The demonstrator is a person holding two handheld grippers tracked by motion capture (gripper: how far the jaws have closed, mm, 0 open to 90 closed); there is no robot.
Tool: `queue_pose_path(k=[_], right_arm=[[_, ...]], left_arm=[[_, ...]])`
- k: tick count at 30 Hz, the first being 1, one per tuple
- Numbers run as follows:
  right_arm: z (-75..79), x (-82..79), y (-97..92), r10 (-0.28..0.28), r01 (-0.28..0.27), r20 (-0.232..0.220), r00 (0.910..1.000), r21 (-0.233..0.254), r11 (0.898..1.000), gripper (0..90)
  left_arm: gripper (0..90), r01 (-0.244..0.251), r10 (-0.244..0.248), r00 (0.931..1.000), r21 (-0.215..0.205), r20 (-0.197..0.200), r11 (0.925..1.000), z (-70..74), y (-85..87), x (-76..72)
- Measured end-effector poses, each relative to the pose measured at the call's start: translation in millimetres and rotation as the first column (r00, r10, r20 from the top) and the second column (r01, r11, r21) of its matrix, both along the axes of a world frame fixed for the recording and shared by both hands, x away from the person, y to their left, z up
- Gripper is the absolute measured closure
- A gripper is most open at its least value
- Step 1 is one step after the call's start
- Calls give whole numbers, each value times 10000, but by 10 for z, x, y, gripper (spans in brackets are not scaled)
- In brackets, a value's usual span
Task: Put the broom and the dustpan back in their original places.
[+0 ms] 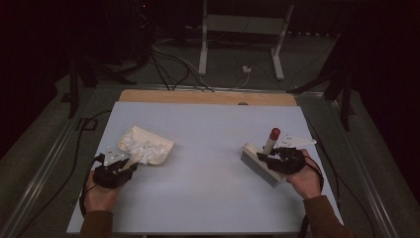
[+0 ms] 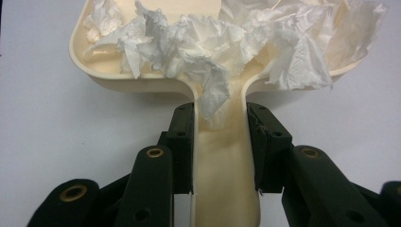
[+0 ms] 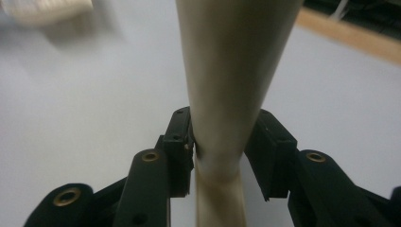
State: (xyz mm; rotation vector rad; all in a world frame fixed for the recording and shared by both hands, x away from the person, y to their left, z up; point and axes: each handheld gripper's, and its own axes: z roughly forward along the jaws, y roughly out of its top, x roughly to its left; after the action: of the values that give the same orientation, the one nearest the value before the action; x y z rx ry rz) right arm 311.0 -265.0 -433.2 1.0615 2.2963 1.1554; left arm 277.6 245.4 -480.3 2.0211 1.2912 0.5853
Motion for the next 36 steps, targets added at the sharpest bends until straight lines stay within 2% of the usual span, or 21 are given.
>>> queue_pose_path(k=[5,9,12,15,20,26,29,32,36], right_arm=[[113,-49,6,-822,774,572,9950,804,9938,628],[157,-90,-17,-1782,1622,979,9791,1523,9749,664],[160,-101,-16,-2099,1909,1000,9726,1722,9664,681],[158,-97,-6,-2215,2032,1026,9698,1635,9654,691],[185,-57,-28,-1922,1781,810,9780,1548,9718,694],[221,-37,-106,-1308,1211,509,9901,1604,9796,695],[250,-39,-145,-927,858,372,9950,1561,9840,695],[286,-57,-166,-422,379,307,9986,1305,9907,695],[353,-87,-204,277,-287,97,9996,1187,9925,696]], left_arm=[[668,-234,234,9997,31,6,9997,-3,-1,0],[668,-376,376,9993,29,35,9993,-20,-2,-3],[667,-492,492,9988,29,33,9988,-31,-3,-2],[668,-621,621,9981,30,19,9981,-40,-8,0],[668,-917,917,9958,-63,55,9958,-53,-27,-6],[668,-1366,1366,9906,-74,94,9906,-92,-51,-7],[668,-1528,1530,9882,-137,106,9882,-108,-53,-10],[668,-1679,1680,9857,-139,104,9857,-120,-58,-13],[668,-1892,1893,9819,-109,104,9819,-128,-63,-21]])
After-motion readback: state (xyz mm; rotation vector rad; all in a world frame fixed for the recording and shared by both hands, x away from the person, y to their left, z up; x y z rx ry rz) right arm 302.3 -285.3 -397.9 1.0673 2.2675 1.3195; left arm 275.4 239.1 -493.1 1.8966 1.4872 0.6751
